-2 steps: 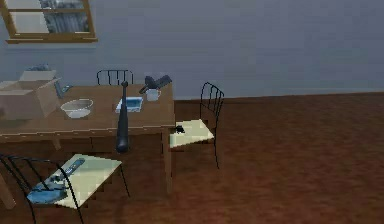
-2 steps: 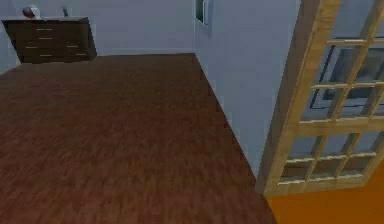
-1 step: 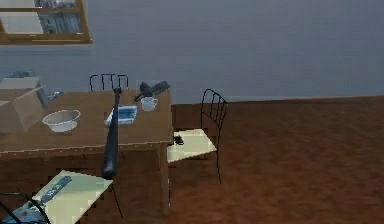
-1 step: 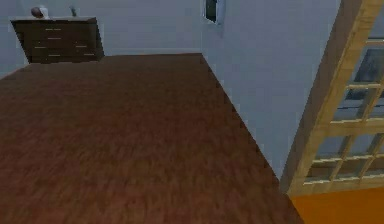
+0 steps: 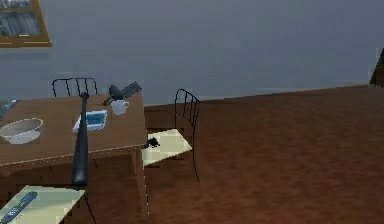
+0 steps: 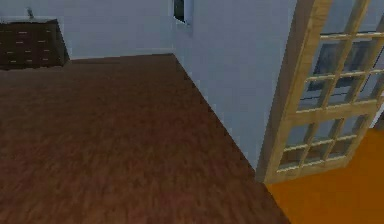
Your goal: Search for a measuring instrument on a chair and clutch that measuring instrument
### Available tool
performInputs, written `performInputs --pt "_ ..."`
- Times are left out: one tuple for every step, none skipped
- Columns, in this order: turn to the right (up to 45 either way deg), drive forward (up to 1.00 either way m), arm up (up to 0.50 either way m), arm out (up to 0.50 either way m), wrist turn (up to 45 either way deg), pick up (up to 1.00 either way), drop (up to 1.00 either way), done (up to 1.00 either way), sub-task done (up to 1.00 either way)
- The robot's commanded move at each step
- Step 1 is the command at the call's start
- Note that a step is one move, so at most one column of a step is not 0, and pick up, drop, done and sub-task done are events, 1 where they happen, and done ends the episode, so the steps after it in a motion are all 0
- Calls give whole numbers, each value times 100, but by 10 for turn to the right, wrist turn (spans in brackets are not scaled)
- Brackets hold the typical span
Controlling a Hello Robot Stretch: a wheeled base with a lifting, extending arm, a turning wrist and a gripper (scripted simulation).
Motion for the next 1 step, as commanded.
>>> performInputs --pt "30 0 0 0 0 0 0 0 0"
